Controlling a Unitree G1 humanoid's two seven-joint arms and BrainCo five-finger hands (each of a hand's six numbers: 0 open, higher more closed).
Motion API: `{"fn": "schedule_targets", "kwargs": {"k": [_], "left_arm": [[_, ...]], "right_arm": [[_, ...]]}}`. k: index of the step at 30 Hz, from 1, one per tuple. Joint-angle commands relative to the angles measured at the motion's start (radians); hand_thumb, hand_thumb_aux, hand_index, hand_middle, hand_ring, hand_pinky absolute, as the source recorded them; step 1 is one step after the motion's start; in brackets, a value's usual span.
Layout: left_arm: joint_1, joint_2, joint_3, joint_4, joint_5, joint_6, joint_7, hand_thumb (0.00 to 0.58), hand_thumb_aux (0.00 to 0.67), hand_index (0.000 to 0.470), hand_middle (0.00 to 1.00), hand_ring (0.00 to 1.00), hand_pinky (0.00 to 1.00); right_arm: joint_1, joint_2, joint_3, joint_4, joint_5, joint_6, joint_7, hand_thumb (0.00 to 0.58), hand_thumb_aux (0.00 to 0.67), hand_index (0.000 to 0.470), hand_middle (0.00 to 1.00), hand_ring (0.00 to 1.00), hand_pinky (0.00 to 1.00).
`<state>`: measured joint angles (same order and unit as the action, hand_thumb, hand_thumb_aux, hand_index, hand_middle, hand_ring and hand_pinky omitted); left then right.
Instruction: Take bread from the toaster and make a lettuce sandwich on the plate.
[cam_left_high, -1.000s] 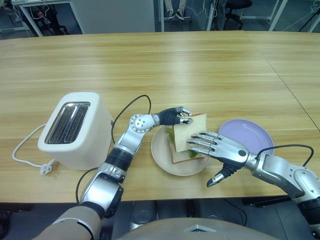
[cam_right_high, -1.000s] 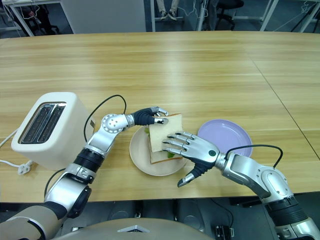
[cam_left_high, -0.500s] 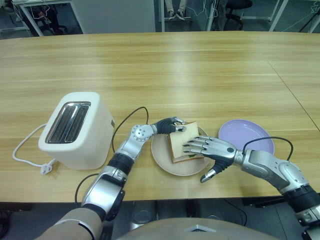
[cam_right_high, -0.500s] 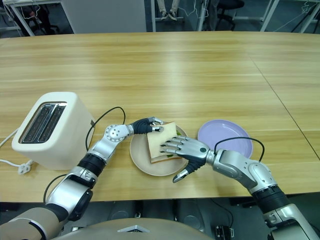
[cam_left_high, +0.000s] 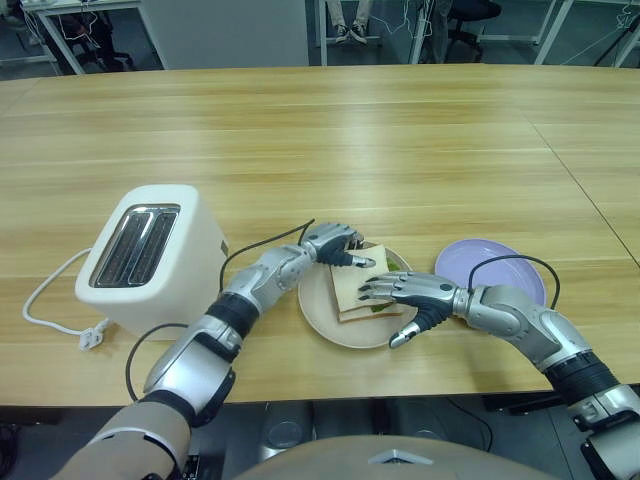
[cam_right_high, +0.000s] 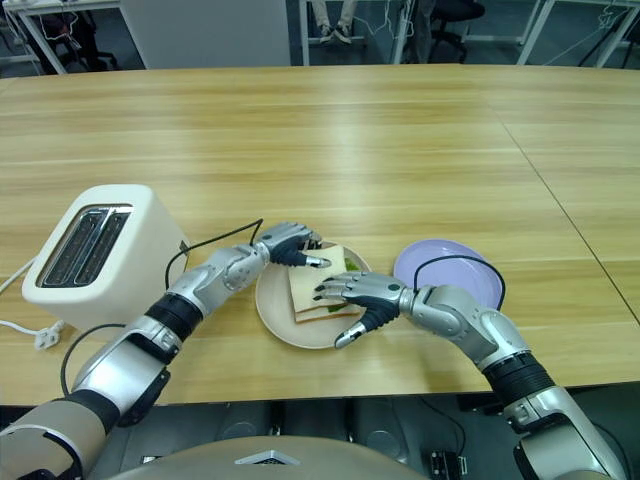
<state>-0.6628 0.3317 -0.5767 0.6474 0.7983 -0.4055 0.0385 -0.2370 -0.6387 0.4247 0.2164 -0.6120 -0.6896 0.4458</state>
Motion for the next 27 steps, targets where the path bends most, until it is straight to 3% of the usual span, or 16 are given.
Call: {"fn": "schedule_targets", "kwargs": {"k": [1, 5, 11, 12, 13, 14, 16, 17, 18, 19, 20, 21, 27], "left_arm": [[-0.044, 0.051, -0.050, -0.143, 0.197, 0.008, 0.180, 0.000, 0.000, 0.000, 0.00, 0.00, 0.00], [-0.024, 0.112, 0.022, -0.270, 0.220, 0.044, 0.273, 0.000, 0.000, 0.000, 0.00, 0.00, 0.00], [0.133, 0.136, 0.275, -0.465, -0.185, 0.006, 0.143, 0.000, 0.000, 0.000, 0.00, 0.00, 0.00], [0.164, 0.141, 0.306, -0.503, -0.242, 0.002, 0.116, 0.387, 0.284, 0.195, 0.00, 0.00, 0.00], [0.201, 0.148, 0.336, -0.548, -0.312, -0.001, 0.076, 0.489, 0.405, 0.278, 0.00, 0.00, 0.00], [0.244, 0.160, 0.362, -0.595, -0.378, -0.003, 0.034, 0.580, 0.670, 0.460, 0.00, 0.00, 0.00], [0.324, 0.186, 0.399, -0.683, -0.493, 0.001, -0.052, 0.580, 0.670, 0.460, 0.00, 0.00, 0.00], [0.349, 0.193, 0.409, -0.711, -0.526, 0.008, -0.085, 0.580, 0.670, 0.460, 0.50, 0.50, 0.50], [0.395, 0.213, 0.419, -0.763, -0.577, 0.010, -0.131, 0.580, 0.670, 0.460, 0.85, 0.85, 0.85], [0.440, 0.235, 0.428, -0.814, -0.622, 0.017, -0.178, 0.580, 0.670, 0.460, 0.85, 0.85, 0.85], [0.489, 0.257, 0.437, -0.868, -0.666, 0.028, -0.222, 0.580, 0.670, 0.460, 1.00, 1.00, 1.00], [0.528, 0.275, 0.444, -0.911, -0.705, 0.039, -0.262, 0.580, 0.670, 0.460, 1.00, 1.00, 1.00], [0.795, 0.409, 0.399, -1.053, -0.784, 0.058, -0.489, 0.580, 0.670, 0.460, 1.00, 1.00, 1.00]], "right_arm": [[0.013, 0.013, 0.073, 0.089, -0.020, 0.047, 0.089, 0.000, 0.000, 0.000, 0.00, 0.00, 0.00], [-0.009, 0.044, 0.053, 0.103, -0.004, 0.059, 0.046, 0.000, 0.000, 0.000, 0.00, 0.00, 0.00], [-0.043, 0.130, -0.117, 0.072, 0.116, 0.077, -0.170, 0.000, 0.000, 0.000, 0.00, 0.00, 0.00], [-0.040, 0.140, -0.147, 0.057, 0.155, 0.084, -0.183, 0.511, 0.439, 0.301, 0.00, 0.00, 0.00], [-0.033, 0.147, -0.173, 0.038, 0.205, 0.090, -0.181, 0.580, 0.670, 0.460, 0.00, 0.00, 0.00], [-0.024, 0.152, -0.198, 0.015, 0.254, 0.093, -0.177, 0.580, 0.670, 0.460, 0.00, 0.00, 0.00], [0.001, 0.149, -0.227, -0.038, 0.341, 0.103, -0.146, 0.580, 0.670, 0.460, 0.00, 0.00, 0.00], [0.010, 0.146, -0.233, -0.059, 0.367, 0.109, -0.130, 0.580, 0.670, 0.460, 0.02, 0.02, 0.02], [0.034, 0.131, -0.233, -0.102, 0.417, 0.124, -0.090, 0.580, 0.670, 0.460, 0.19, 0.19, 0.19], [0.060, 0.115, -0.230, -0.142, 0.455, 0.136, -0.051, 0.580, 0.670, 0.460, 0.19, 0.19, 0.19], [0.090, 0.092, -0.222, -0.182, 0.489, 0.143, -0.010, 0.580, 0.670, 0.460, 0.94, 0.94, 0.94], [0.116, 0.073, -0.216, -0.217, 0.517, 0.151, 0.028, 0.580, 0.670, 0.460, 1.00, 1.00, 1.00], [0.295, -0.063, -0.148, -0.403, 0.581, 0.216, 0.224, 0.580, 0.670, 0.460, 1.00, 1.00, 1.00]]}}
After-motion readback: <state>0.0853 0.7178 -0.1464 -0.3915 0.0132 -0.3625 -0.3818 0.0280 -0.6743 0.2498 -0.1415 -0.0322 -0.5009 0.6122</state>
